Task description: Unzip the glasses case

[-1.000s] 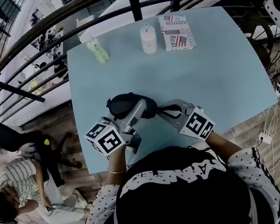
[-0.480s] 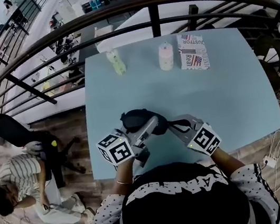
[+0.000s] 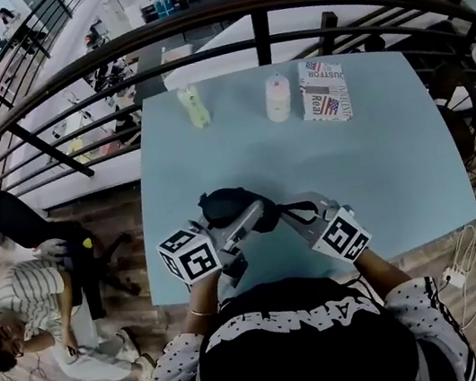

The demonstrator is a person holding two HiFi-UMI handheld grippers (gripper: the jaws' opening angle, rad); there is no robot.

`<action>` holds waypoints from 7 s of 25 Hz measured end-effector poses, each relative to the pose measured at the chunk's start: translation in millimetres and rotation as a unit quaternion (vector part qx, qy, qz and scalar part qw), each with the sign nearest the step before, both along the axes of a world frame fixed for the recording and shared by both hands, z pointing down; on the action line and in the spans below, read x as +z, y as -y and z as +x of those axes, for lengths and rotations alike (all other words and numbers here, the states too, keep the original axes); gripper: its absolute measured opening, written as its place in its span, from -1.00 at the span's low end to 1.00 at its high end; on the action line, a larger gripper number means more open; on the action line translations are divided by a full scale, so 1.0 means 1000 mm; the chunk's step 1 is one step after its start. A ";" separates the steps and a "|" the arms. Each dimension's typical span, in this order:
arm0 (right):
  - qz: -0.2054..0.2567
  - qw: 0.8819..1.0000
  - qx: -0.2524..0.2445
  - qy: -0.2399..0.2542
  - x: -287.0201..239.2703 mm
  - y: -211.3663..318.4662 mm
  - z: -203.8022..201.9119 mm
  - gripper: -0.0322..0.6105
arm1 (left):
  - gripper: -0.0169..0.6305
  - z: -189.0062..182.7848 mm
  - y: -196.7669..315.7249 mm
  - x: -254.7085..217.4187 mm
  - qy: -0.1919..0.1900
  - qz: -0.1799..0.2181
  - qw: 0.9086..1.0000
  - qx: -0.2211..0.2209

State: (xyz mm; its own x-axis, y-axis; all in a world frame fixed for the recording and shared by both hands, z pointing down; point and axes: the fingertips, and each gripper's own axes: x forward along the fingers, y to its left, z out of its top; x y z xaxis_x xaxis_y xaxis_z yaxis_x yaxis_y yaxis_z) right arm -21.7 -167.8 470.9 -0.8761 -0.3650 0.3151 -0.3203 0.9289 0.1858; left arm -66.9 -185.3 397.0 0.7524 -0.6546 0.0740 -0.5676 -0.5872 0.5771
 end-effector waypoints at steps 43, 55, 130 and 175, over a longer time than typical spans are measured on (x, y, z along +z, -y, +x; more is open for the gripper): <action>0.162 0.974 0.024 -0.154 -0.015 0.000 0.049 -0.87 | -0.95 0.074 -0.016 0.019 0.017 -0.011 0.988 0.153; 0.163 0.977 0.011 -0.137 -0.016 0.001 0.040 -0.87 | -0.95 0.071 -0.019 0.025 0.026 -0.008 0.987 0.155; 0.253 0.953 -0.055 -0.159 -0.055 0.002 0.013 -0.86 | -0.95 0.099 -0.053 0.061 0.144 -0.039 0.950 0.273; 0.293 0.934 -0.040 -0.199 -0.043 0.005 0.020 -0.84 | -0.95 0.111 -0.053 0.103 0.227 -0.030 0.933 0.278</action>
